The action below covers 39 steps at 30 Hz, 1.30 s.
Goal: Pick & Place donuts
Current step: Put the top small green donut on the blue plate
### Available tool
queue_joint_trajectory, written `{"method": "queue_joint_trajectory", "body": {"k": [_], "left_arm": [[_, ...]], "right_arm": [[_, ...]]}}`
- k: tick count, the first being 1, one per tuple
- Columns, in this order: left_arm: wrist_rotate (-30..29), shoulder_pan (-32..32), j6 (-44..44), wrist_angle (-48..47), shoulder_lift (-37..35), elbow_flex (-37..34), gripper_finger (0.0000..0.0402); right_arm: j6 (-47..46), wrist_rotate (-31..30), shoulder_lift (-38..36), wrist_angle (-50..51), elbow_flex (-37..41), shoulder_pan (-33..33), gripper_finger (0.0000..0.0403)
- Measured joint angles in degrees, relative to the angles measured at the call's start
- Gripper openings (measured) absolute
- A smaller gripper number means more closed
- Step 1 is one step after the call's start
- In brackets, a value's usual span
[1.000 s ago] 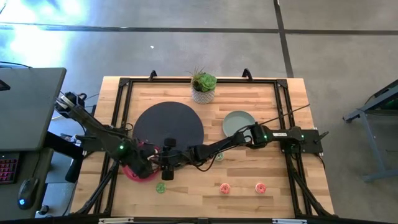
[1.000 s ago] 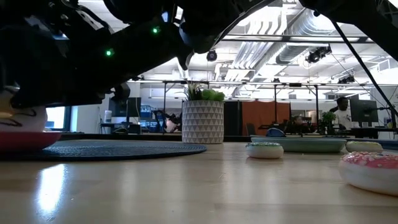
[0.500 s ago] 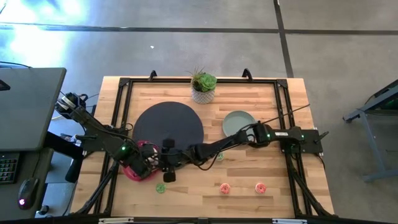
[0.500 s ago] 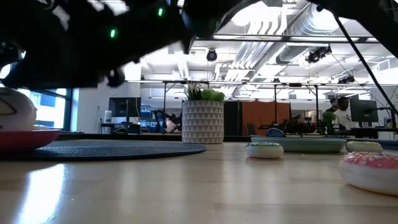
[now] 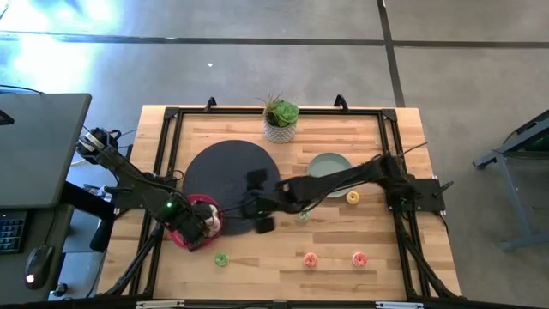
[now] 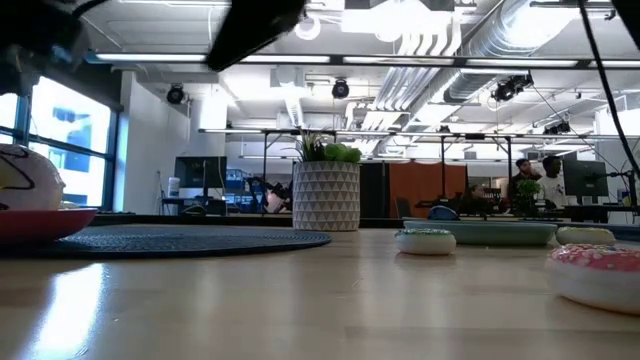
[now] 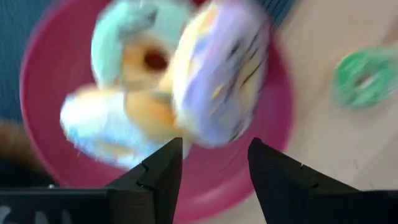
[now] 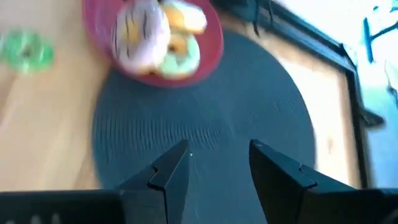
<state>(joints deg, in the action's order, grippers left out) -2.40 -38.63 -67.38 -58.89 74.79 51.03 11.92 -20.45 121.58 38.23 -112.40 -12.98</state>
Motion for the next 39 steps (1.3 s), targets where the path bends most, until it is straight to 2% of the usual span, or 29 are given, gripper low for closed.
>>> {"method": "queue_joint_trajectory", "body": {"k": [3, 7, 9, 11, 13, 16, 19, 23, 27, 33, 39], "left_arm": [[-3.35, 0.00, 0.19, 0.04, -0.02, 3.24, 0.0175], [-3.75, 0.00, 2.00, -1.91, -0.02, 8.05, 0.0175], [-4.94, 0.00, 2.76, -4.29, -0.03, 10.15, 0.0175], [-8.51, -0.01, 4.40, -4.85, -0.07, 11.48, 0.0175], [-13.13, -0.02, 7.72, -3.80, -0.05, 11.75, 0.0175], [-18.04, 0.00, 12.87, -0.37, 0.04, 11.68, 0.0175], [-20.73, 0.00, 18.47, 3.98, 0.58, 10.49, 0.0175], [-22.51, 0.27, 22.89, 7.70, 1.87, 10.02, 0.0175], [-22.35, 1.54, 24.26, 10.04, 4.28, 9.96, 0.0175], [-19.20, 4.86, 25.80, 9.86, 7.67, 9.84, 0.0175], [-17.03, 8.20, 28.11, 10.33, 8.52, 9.87, 0.0175]], "right_arm": [[-3.37, 0.37, -5.13, 13.64, -0.04, 0.21, 0.0154], [-12.77, 6.78, -10.60, 30.61, -0.04, 0.62, 0.0154], [-16.71, 9.78, -12.42, 35.52, 0.60, 0.60, 0.0154], [-18.06, 11.21, -14.01, 35.83, 3.57, -0.05, 0.0154], [-18.40, 12.13, -15.64, 32.92, 9.08, -1.03, 0.0154], [-18.32, 12.33, -17.57, 23.18, 21.28, -2.09, 0.0154], [-17.67, 14.14, -18.08, 13.50, 32.16, -2.42, 0.0153], [-20.05, 17.84, -18.08, 2.46, 41.83, -1.84, 0.0153], [-21.15, 19.47, -18.08, -3.67, 47.23, -1.03, 0.0154], [-16.46, 24.71, -18.10, -16.26, 51.98, -0.43, 0.0154], [-13.09, 22.34, -18.03, -19.04, 54.91, -0.37, 0.0153]]}}
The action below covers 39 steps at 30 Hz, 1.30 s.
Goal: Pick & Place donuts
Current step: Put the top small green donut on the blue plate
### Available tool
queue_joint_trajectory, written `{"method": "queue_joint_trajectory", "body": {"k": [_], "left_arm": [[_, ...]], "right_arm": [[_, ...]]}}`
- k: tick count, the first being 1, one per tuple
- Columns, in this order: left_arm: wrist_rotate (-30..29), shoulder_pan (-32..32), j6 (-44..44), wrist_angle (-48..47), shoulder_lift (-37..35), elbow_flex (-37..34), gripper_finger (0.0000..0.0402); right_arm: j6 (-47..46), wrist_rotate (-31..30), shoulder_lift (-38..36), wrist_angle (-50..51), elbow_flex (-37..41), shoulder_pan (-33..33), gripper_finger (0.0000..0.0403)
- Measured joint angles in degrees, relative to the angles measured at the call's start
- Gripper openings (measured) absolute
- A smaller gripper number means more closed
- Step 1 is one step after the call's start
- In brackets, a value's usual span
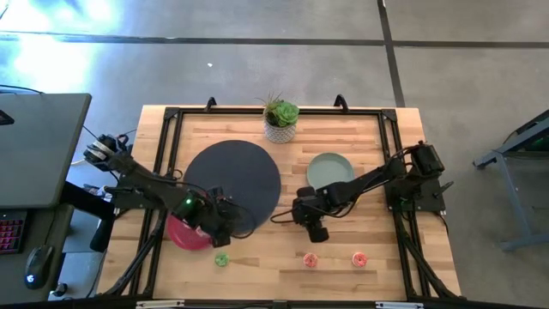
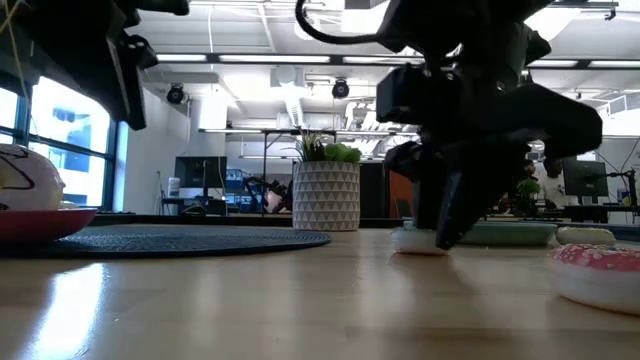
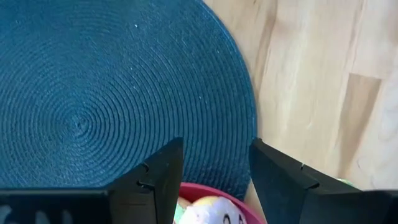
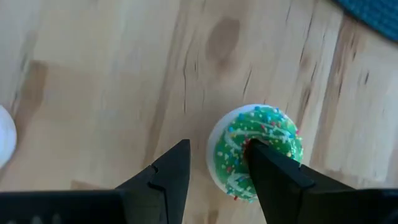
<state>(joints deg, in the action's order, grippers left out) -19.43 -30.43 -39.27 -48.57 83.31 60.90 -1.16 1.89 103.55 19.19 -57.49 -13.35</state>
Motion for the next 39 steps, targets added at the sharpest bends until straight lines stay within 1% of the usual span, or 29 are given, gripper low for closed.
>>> {"method": "queue_joint_trajectory", "body": {"k": [2, 5, 8, 12, 14, 16, 18, 19, 21, 23, 26, 29, 33, 35, 39], "left_arm": [[-0.10, 0.91, 0.33, 0.51, -0.02, 0.00, 0.0175], [-0.15, 2.09, 0.48, 0.70, -0.04, 0.00, 0.0175], [-0.18, 2.90, 1.58, 0.77, -0.04, 0.00, 0.0175], [-0.43, 3.23, 3.02, 1.10, -0.05, 0.02, 0.0175], [-0.53, 3.23, 3.04, 1.08, -0.07, 0.02, 0.0175], [-0.58, 3.23, 3.04, 1.07, -0.06, 0.02, 0.0175], [-0.63, 3.22, 3.04, 1.12, -0.07, 0.02, 0.0175], [-0.63, 3.21, 3.04, 1.09, -0.07, 0.02, 0.0175], [-0.65, 3.21, 3.04, 1.14, -0.07, 0.04, 0.0175], [-0.67, 3.21, 3.04, 1.15, -0.07, 0.04, 0.0175], [-0.69, 3.21, 3.04, 1.17, -0.09, 0.04, 0.0175], [-0.68, 3.21, 3.04, 1.44, -0.09, 0.04, 0.0175], [-0.65, 3.05, 3.04, 2.67, -0.09, 0.04, 0.0175], [-0.65, 3.03, 3.04, 2.66, -0.09, 0.04, 0.0175], [-0.65, 3.05, 3.04, 2.66, -0.09, 0.04, 0.0175]], "right_arm": [[-0.45, 0.48, 0.00, -0.25, 0.55, 0.15, 0.0148], [-2.14, 0.39, 0.02, -0.88, 0.87, 0.22, 0.0127], [-2.35, -0.43, 0.04, -0.83, 0.89, 0.50, 0.0091], [-3.10, -0.87, 0.02, -0.57, 0.92, 1.40, 0.0030], [-4.04, -0.54, -0.44, -0.12, 0.93, 2.12, 0.0011], [-6.07, -0.64, -1.73, 1.35, 1.00, 2.92, 0.0012], [-9.66, -3.07, -3.97, 4.42, 1.09, 3.90, 0.0023], [-11.95, -5.73, -5.40, 6.12, 1.05, 4.36, 0.0027], [-14.02, -10.61, -8.90, 12.70, 1.01, 5.42, 0.0028], [-14.27, -15.51, -12.80, 19.89, 1.02, 6.72, 0.0019], [-16.49, -20.74, -17.58, 25.86, 1.13, 9.61, 0.0007], [-18.79, -20.90, -20.40, 26.55, 2.82, 13.48, 0.0015], [-18.96, -21.10, -20.74, 24.02, 7.76, 17.73, 0.0030], [-18.32, -20.18, -20.68, 21.21, 10.71, 19.77, 0.0029], [-17.99, -18.34, -20.55, 16.54, 14.95, 22.93, 0.0014]]}}
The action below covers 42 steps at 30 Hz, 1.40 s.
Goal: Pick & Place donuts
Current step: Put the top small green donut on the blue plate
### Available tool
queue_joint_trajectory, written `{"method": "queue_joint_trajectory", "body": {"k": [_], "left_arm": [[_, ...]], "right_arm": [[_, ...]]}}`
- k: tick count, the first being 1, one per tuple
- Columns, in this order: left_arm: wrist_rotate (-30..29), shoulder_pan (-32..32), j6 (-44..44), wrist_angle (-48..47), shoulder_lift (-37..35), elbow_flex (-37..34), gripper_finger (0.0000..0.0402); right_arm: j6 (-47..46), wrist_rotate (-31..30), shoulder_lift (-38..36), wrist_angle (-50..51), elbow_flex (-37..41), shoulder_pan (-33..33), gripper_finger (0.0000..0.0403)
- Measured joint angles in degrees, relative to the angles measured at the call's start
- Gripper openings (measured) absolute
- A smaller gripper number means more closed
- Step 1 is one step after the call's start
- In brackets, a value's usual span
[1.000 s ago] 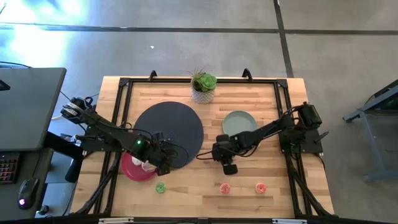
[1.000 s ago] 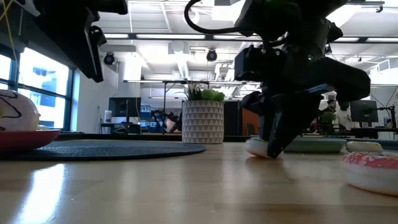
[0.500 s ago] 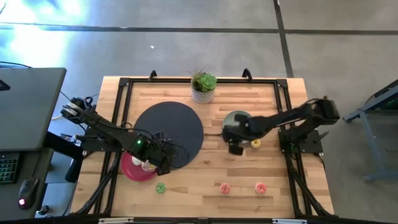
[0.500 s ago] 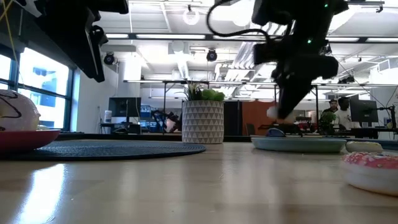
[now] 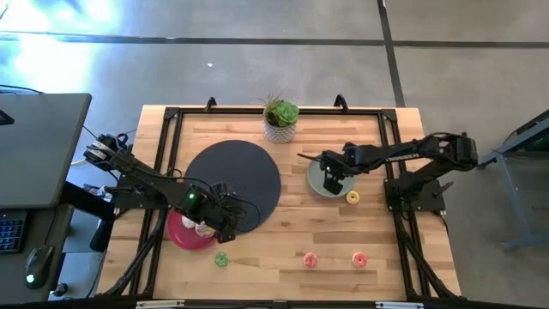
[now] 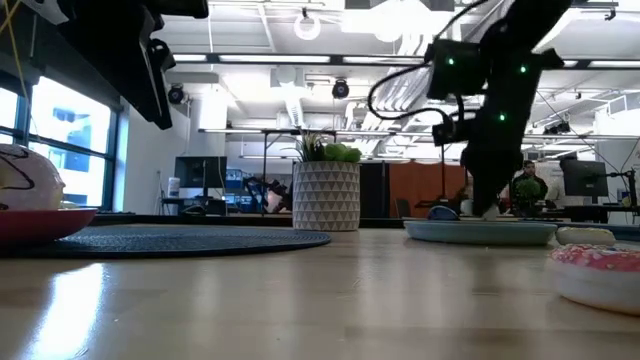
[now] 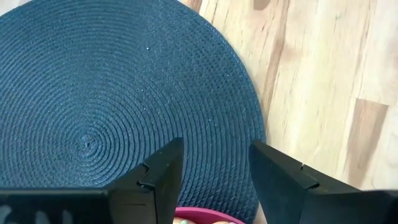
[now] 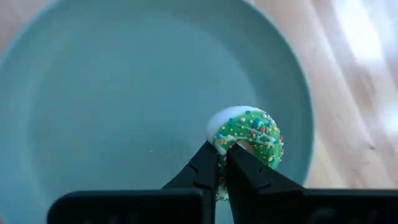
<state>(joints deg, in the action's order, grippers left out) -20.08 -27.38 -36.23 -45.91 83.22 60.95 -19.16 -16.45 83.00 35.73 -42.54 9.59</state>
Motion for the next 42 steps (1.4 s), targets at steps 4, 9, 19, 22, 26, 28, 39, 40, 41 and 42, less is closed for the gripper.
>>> {"method": "queue_joint_trajectory", "body": {"k": [4, 9, 19, 22, 26, 28, 39, 40, 41, 42], "left_arm": [[-0.03, 0.00, 0.44, 0.00, -0.02, 0.00, 0.0175], [-0.04, 0.00, 0.44, 1.27, -0.02, 0.00, 0.0175], [0.00, 0.00, 2.92, 2.84, -0.02, 0.00, 0.0175], [0.13, 0.00, 2.99, 2.82, -0.02, 0.00, 0.0175], [2.97, 0.00, 2.97, 2.84, -0.02, 0.00, 0.0175], [3.81, 0.00, 2.84, 2.84, -0.02, 0.00, 0.0175], [3.50, 0.00, 3.26, 2.90, -0.02, 0.00, 0.0175], [3.50, 0.00, 3.02, 2.91, -0.02, 0.00, 0.0175], [3.56, 0.00, 3.04, 2.91, -0.02, 0.00, 0.0175], [3.83, 0.00, 3.10, 2.93, -0.02, 0.00, 0.0175]], "right_arm": [[0.62, 2.66, 0.00, -1.26, 1.34, 1.96, 0.0014], [2.57, 0.17, -0.02, -1.34, 1.98, 3.21, 0.0060], [2.69, 2.44, -0.02, 2.48, -2.37, 3.00, 0.0154], [2.69, 3.23, -0.02, 3.09, -3.89, 2.37, 0.0159], [2.63, 3.71, -0.02, 2.48, -2.79, 1.99, 0.0160], [1.82, 5.47, -0.02, 3.32, -2.15, 2.02, 0.0160], [9.63, 9.80, -0.04, -3.14, -2.15, 2.00, 0.0160], [6.63, 8.28, -0.04, -3.06, -2.15, 2.04, 0.0160], [5.87, 8.61, -0.04, -3.04, -2.15, 2.11, 0.0160], [7.38, 10.28, -0.04, -2.97, -2.15, 2.14, 0.0160]]}}
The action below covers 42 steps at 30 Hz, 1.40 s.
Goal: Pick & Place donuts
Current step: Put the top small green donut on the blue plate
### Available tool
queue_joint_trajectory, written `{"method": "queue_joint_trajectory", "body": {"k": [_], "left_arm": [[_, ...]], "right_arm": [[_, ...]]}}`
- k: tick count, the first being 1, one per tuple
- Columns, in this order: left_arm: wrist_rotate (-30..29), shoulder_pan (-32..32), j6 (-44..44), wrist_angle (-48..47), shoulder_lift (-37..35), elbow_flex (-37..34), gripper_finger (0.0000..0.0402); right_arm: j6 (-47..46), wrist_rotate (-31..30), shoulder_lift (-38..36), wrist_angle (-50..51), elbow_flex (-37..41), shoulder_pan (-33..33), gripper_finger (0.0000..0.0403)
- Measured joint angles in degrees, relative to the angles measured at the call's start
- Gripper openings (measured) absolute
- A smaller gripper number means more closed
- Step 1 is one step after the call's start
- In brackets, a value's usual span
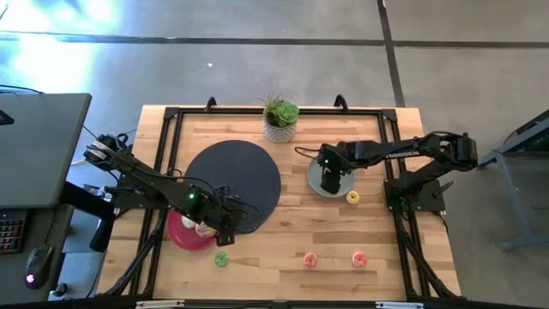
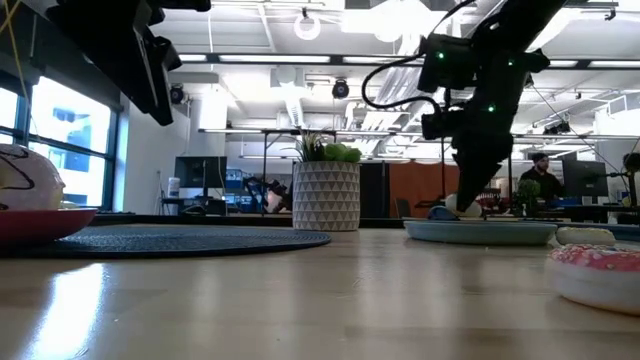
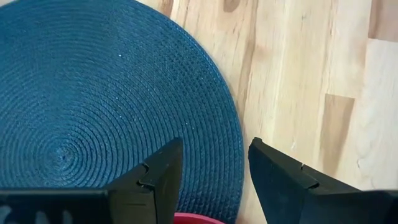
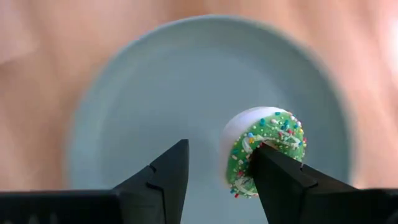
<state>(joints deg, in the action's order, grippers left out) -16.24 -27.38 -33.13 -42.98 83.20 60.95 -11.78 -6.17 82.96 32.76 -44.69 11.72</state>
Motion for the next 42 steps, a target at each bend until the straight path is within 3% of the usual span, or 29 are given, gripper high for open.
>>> {"method": "queue_joint_trajectory", "body": {"k": [2, 5, 8, 10, 14, 16, 22, 25, 33, 42], "left_arm": [[0.06, 0.00, 0.92, 0.00, 0.00, 0.00, 0.0175], [-1.83, 0.00, 2.07, 0.23, 0.00, 0.00, 0.0175], [-5.99, 0.00, 2.40, 2.15, 0.00, 0.00, 0.0175], [-10.23, 0.04, 3.23, 4.81, 0.02, 0.00, 0.0175], [-24.17, 0.95, 5.42, 12.79, 0.92, 0.10, 0.0175], [-25.82, 3.33, 8.32, 17.76, 2.83, 0.19, 0.0175], [-13.10, 14.51, 16.88, 36.98, 12.71, -0.10, 0.0175], [-8.15, 19.58, 17.05, 48.84, 17.63, 0.09, 0.0175], [-2.88, 26.08, 16.16, 79.42, 31.34, 1.55, 0.0175], [0.98, 28.43, 13.58, 78.06, 43.30, 15.40, 0.0175]], "right_arm": [[5.66, 4.20, 0.00, 0.17, 0.00, -0.13, 0.0160], [3.61, 2.56, 0.00, -1.61, -0.02, -0.13, 0.0160], [6.39, 5.34, 0.00, -1.23, -0.02, -0.08, 0.0160], [11.08, 7.35, 0.00, -1.56, -0.02, -0.82, 0.0160], [15.34, 6.46, 0.00, -1.88, -0.02, -2.39, 0.0160], [15.57, 5.34, 0.00, -1.80, -0.02, -3.00, 0.0160], [15.27, 4.57, -0.09, -1.01, -0.02, -4.02, 0.0160], [15.57, 4.53, -0.10, -0.88, -0.02, -4.17, 0.0160], [17.13, 1.59, -0.11, -1.02, -0.07, -4.23, 0.0160], [16.80, 4.32, -0.15, -5.72, -0.13, -4.24, 0.0160]]}}
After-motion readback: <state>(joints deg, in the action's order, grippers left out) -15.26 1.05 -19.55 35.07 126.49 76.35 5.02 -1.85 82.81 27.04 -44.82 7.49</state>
